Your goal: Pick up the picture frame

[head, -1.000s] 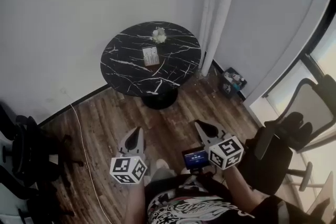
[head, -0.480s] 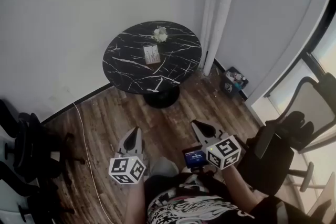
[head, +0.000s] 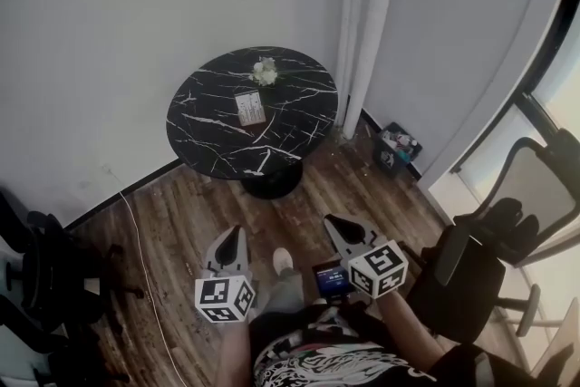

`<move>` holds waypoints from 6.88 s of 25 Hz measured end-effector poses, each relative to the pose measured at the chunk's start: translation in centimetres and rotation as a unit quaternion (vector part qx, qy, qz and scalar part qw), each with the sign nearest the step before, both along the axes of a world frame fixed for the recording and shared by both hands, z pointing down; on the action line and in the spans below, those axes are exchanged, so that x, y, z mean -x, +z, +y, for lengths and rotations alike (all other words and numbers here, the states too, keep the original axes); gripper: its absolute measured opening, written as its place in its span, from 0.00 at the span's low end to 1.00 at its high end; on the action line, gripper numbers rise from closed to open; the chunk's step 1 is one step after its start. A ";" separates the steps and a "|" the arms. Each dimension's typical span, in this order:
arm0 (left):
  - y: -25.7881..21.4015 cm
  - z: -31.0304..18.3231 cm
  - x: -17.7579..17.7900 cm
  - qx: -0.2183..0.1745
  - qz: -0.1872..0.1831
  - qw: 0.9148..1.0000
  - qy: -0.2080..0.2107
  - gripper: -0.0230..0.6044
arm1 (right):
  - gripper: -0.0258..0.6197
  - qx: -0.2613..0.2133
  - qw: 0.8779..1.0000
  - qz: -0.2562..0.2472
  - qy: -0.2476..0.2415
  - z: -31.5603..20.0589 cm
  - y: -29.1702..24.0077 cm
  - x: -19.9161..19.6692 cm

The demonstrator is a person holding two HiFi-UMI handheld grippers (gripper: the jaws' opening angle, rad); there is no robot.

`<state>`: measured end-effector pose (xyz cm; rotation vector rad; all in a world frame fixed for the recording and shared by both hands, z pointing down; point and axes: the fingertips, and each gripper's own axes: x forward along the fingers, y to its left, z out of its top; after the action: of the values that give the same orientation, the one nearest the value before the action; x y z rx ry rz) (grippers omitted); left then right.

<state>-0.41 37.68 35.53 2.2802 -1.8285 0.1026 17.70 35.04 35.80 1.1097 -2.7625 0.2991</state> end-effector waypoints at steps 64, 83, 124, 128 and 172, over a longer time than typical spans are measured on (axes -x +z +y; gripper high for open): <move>9.8 -44.4 13.3 0.082 -0.033 0.993 0.074 0.06 | 0.07 0.085 0.994 0.068 0.015 -42.9 9.2 16.0; 17.5 -47.4 12.9 0.161 -0.032 0.981 0.106 0.23 | 0.14 0.156 0.979 0.117 -0.056 -47.0 17.2 17.9; 24.6 -52.4 10.2 0.225 -0.083 0.959 0.154 0.44 | 0.34 0.088 0.935 0.236 -0.250 -50.1 24.4 24.1; 24.7 -52.5 10.3 0.230 -0.080 0.957 0.156 0.44 | 0.34 0.099 0.936 0.233 -0.245 -50.2 24.5 24.2; 22.0 -51.3 8.8 0.299 0.090 0.939 0.146 0.44 | 0.31 0.188 0.935 0.189 -0.235 -49.5 21.0 22.1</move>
<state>-9.18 -13.61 57.55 2.0122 -1.1463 0.4186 -4.36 -14.47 56.78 0.3485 -2.3838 0.4670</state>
